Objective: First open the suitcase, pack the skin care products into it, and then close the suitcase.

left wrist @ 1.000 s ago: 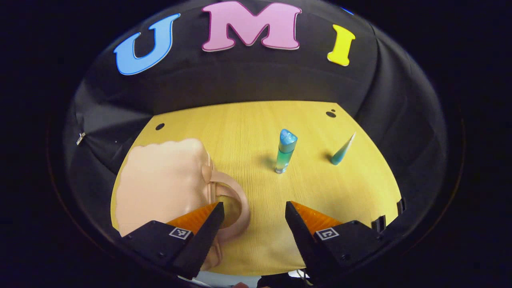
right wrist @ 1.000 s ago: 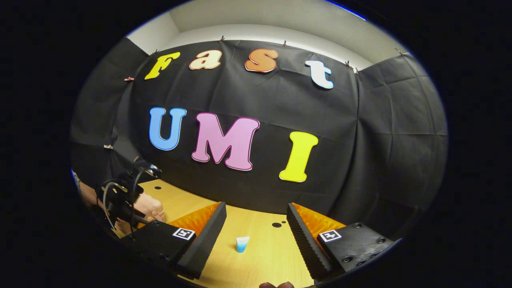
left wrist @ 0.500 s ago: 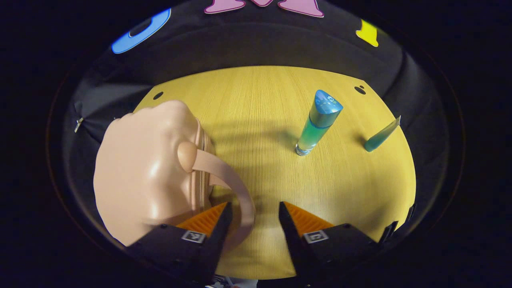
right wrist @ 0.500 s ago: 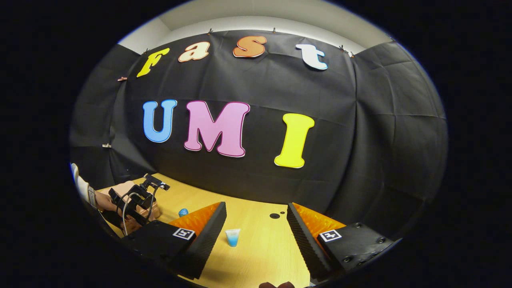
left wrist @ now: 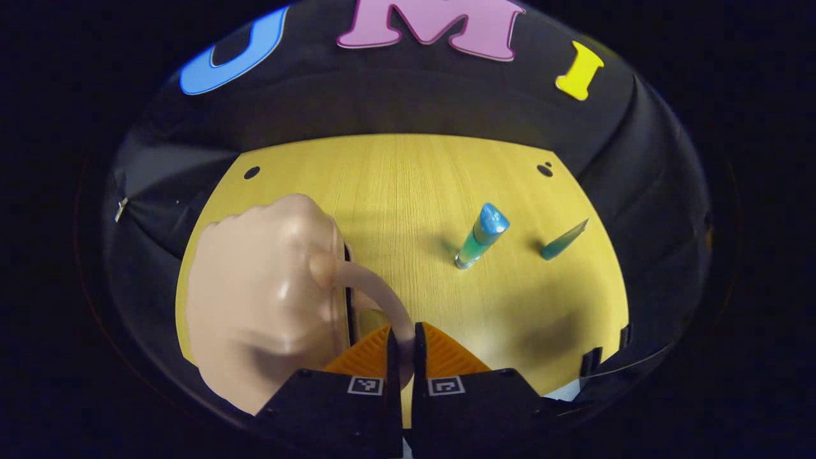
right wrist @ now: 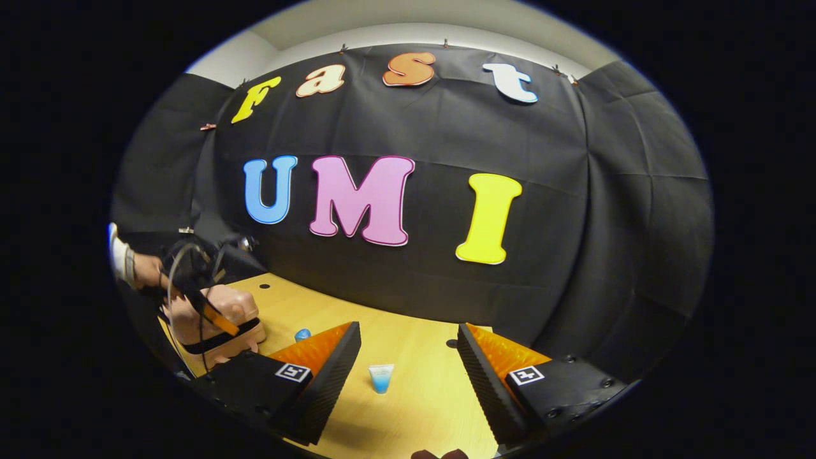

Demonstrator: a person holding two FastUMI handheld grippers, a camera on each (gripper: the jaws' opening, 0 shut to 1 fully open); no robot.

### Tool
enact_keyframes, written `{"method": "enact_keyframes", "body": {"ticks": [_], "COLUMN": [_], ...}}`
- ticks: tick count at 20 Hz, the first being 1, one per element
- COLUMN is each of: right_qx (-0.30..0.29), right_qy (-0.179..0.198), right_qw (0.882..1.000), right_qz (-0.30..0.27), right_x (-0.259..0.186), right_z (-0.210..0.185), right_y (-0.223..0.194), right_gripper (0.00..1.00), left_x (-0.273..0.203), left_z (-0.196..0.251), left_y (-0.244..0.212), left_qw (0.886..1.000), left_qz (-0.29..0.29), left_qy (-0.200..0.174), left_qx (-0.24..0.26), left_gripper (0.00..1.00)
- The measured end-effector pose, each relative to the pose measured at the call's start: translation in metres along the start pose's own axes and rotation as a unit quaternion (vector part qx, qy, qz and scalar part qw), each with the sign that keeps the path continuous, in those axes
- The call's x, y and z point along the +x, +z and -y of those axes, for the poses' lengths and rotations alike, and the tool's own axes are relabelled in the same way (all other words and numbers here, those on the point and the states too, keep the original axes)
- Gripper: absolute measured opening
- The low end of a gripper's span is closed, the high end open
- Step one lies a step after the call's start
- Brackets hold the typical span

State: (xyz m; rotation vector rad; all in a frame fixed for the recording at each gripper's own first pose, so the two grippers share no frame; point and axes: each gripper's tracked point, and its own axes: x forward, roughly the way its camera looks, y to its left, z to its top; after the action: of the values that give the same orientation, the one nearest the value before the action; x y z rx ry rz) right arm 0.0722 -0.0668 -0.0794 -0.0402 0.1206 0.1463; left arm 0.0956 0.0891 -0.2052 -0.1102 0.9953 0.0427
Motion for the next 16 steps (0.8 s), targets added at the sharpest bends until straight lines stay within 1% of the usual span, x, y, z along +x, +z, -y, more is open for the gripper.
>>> {"method": "enact_keyframes", "body": {"ticks": [2, 3, 4, 5, 6, 7, 8, 9, 10, 11, 14, 15, 16], "right_qx": [-0.003, -0.008, -0.011, -0.007, 0.001, 0.008, 0.014, 0.024, 0.032, 0.034, 0.031, 0.034, 0.040], "right_qy": [0.008, 0.011, 0.009, 0.006, 0.005, 0.006, 0.003, 0.000, -0.002, -0.005, -0.026, -0.030, -0.035], "right_qw": [1.000, 1.000, 0.999, 0.999, 0.999, 0.999, 0.999, 0.999, 0.999, 0.999, 0.999, 0.999, 0.999], "right_qz": [0.009, 0.026, 0.031, 0.036, 0.041, 0.034, 0.031, 0.032, 0.030, 0.020, 0.010, 0.008, 0.002], "right_x": [0.007, 0.014, 0.023, 0.029, 0.037, 0.044, 0.048, 0.053, 0.058, 0.063, 0.069, 0.071, 0.072], "right_z": [-0.021, -0.037, -0.058, -0.075, -0.094, -0.112, -0.123, -0.137, -0.150, -0.162, -0.176, -0.179, -0.183], "right_y": [0.014, 0.029, 0.036, 0.043, 0.051, 0.052, 0.054, 0.059, 0.062, 0.059, 0.062, 0.063, 0.061], "right_gripper": [0.96, 0.96, 0.96, 0.96, 0.96, 0.96, 0.96, 0.96, 0.96, 0.96, 0.96, 0.96, 0.96], "left_x": [-0.048, -0.078, -0.111, -0.137, -0.150, -0.165, -0.173, -0.179, -0.175, -0.166, -0.136, -0.120, -0.105], "left_z": [-0.029, -0.053, -0.088, -0.126, -0.155, -0.197, -0.231, -0.286, -0.319, -0.361, -0.441, -0.465, -0.488], "left_y": [0.022, 0.035, 0.047, 0.056, 0.059, 0.060, 0.060, 0.056, 0.051, 0.047, 0.038, 0.027, 0.017], "left_qw": [0.999, 0.999, 0.998, 0.996, 0.995, 0.992, 0.991, 0.987, 0.985, 0.982, 0.978, 0.979, 0.979], "left_qz": [0.030, 0.049, 0.068, 0.089, 0.101, 0.119, 0.128, 0.136, 0.140, 0.144, 0.154, 0.143, 0.133], "left_qy": [0.002, 0.005, 0.007, 0.006, 0.012, 0.029, 0.047, 0.081, 0.100, 0.121, 0.131, 0.132, 0.134], "left_qx": [0.012, 0.019, 0.015, 0.004, -0.005, -0.011, -0.007, 0.002, -0.001, -0.016, -0.049, -0.063, -0.079], "left_gripper": [0.11, 0.11, 0.11, 0.14, 0.11, 0.11, 0.11, 0.11, 0.11, 0.10, 0.10, 0.10, 0.06]}}
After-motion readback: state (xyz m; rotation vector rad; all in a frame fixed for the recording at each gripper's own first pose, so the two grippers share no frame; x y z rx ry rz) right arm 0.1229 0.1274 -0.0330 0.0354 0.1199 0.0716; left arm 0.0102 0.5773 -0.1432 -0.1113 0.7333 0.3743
